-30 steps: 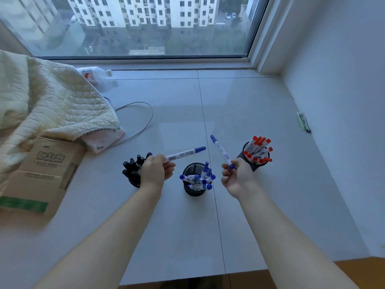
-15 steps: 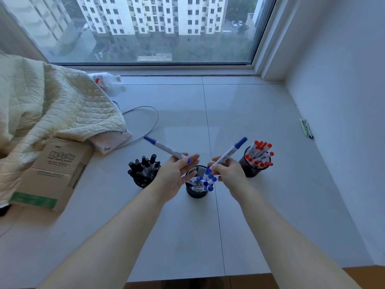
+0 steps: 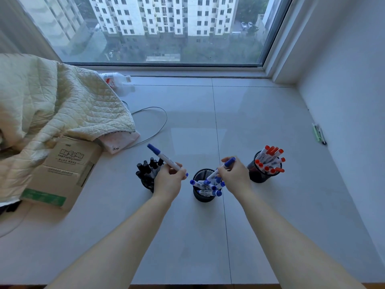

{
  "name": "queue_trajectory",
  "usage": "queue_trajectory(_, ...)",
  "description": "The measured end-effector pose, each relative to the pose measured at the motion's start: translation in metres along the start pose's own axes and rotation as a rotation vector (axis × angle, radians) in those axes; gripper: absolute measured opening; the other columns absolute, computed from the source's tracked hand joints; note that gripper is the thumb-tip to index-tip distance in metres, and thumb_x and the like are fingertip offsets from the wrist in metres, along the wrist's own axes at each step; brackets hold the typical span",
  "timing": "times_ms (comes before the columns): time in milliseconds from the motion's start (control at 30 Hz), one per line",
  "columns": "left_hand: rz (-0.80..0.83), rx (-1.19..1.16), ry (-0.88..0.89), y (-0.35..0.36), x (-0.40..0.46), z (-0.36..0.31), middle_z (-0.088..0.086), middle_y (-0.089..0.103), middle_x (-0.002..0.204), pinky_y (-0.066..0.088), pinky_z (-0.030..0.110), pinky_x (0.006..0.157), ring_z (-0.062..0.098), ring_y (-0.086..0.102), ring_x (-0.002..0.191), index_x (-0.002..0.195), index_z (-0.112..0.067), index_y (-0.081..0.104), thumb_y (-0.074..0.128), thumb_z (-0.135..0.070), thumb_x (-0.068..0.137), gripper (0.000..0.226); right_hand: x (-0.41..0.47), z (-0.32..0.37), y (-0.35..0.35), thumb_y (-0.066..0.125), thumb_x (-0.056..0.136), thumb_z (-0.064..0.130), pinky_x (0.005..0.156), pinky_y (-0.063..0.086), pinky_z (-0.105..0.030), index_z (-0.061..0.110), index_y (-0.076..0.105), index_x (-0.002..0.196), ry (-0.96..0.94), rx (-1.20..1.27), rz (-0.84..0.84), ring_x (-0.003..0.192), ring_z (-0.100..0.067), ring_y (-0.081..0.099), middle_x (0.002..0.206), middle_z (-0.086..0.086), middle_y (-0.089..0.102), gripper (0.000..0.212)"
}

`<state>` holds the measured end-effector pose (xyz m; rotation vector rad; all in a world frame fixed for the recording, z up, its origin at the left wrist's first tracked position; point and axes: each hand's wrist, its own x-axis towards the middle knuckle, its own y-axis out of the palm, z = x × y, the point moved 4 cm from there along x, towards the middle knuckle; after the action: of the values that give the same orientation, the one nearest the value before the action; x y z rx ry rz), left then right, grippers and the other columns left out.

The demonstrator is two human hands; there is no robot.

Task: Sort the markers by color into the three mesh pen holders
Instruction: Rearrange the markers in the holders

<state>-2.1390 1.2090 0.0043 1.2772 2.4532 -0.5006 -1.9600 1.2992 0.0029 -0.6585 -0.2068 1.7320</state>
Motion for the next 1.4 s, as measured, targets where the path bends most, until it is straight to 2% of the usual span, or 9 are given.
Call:
queue_trajectory(233,0.013,-0.234,-0.113,0.0,0.01,0.001,0.002,0.067,0.085,0.047,0.022,0.062,0.01,0.066,0.075,0.083,-0.018,0.055,0.047,-0.018,0.094,0.014,0.009,0.016,0.01,0.05,0.092,0.021,0.066,0.049,-0.04,0.011,0.045,0.099,-0.189,-0.171,-0.033,0.072,-0.028,0.062,0.076,-0.005,0.061,0.013)
queue_trajectory(400,-0.022,0.029,0.004,-0.003,0.013,-0.001,-0.001,0.063,0.081,0.042,0.022,0.06,0.004,0.058,0.07,0.082,-0.02,0.063,0.044,-0.022,0.095,0.023,0.011,0.016,0.023,0.042,0.097,0.026,0.06,0.036,-0.032,0.007,0.051,0.099,-0.283,-0.36,-0.01,0.078,-0.031,0.055,0.081,-0.012,0.061,0.021)
queue_trajectory(633,-0.009,-0.013,0.051,0.0,0.013,-0.002,0.001,0.064,0.084,0.043,0.021,0.057,0.008,0.067,0.073,0.083,-0.021,0.045,0.058,-0.009,0.088,0.019,0.017,-0.008,0.035,0.042,0.096,0.027,0.086,0.04,-0.03,0.015,0.064,0.11,-0.259,-0.671,0.103,0.108,-0.023,0.044,0.112,-0.004,0.058,0.028)
queue_trajectory(767,0.024,-0.099,-0.011,0.007,0.015,-0.001,0.002,0.067,0.082,0.05,0.017,0.055,0.005,0.068,0.068,0.08,-0.017,0.048,0.054,-0.01,0.091,0.014,0.013,-0.015,0.03,0.047,0.094,0.029,0.091,0.037,-0.029,0.017,0.06,0.117,-0.211,-0.556,0.095,0.111,-0.021,0.043,0.117,-0.003,0.056,0.029)
queue_trajectory(867,0.052,-0.156,-0.09,0.016,0.017,0.004,-0.002,0.067,0.078,0.049,0.02,0.059,0.005,0.067,0.069,0.086,-0.013,0.054,0.046,-0.015,0.094,0.012,-0.001,-0.006,0.018,0.056,0.089,0.021,0.084,0.042,-0.033,0.013,0.064,0.105,-0.37,-0.52,-0.041,0.1,-0.024,0.049,0.104,-0.005,0.06,0.02)
queue_trajectory(1033,-0.003,0.1,0.023,0.026,0.021,0.01,-0.009,0.063,0.068,0.046,0.027,0.065,0.011,0.06,0.074,0.083,-0.012,0.06,0.048,-0.02,0.09,0.017,-0.035,0.006,0.019,0.074,0.069,0.024,0.058,0.045,-0.033,0.017,0.066,0.068,-0.705,-0.706,-0.144,0.07,-0.025,0.057,0.069,0.002,0.06,0.01)
queue_trajectory(1167,0.034,0.141,0.042,0.033,0.024,0.011,-0.015,0.066,0.058,0.044,0.027,0.063,0.007,0.062,0.078,0.077,-0.021,0.055,0.047,-0.022,0.091,0.016,-0.044,0.002,0.033,0.077,0.057,0.036,0.058,0.043,-0.027,0.021,0.063,0.059,-0.749,-0.881,-0.077,0.066,-0.02,0.058,0.061,0.008,0.057,0.02)
queue_trajectory(1267,0.04,0.225,0.046,0.032,0.024,0.015,-0.009,0.066,0.069,0.044,0.023,0.063,0.009,0.065,0.08,0.076,-0.026,0.051,0.05,-0.023,0.089,0.014,-0.043,-0.001,0.04,0.079,0.053,0.033,0.057,0.042,-0.024,0.023,0.062,0.055,-0.749,-0.967,-0.074,0.065,-0.019,0.058,0.057,0.008,0.056,0.02)
queue_trajectory(1400,-0.023,0.371,0.061,0.021,0.026,0.019,-0.005,0.063,0.069,0.039,0.01,0.05,0.009,0.061,0.067,0.079,-0.021,0.056,0.06,-0.023,0.079,0.005,-0.042,-0.004,0.042,0.081,0.056,0.035,0.059,0.043,-0.023,0.027,0.066,0.058,-0.718,-0.953,-0.083,0.065,-0.017,0.059,0.057,0.011,0.058,0.017)
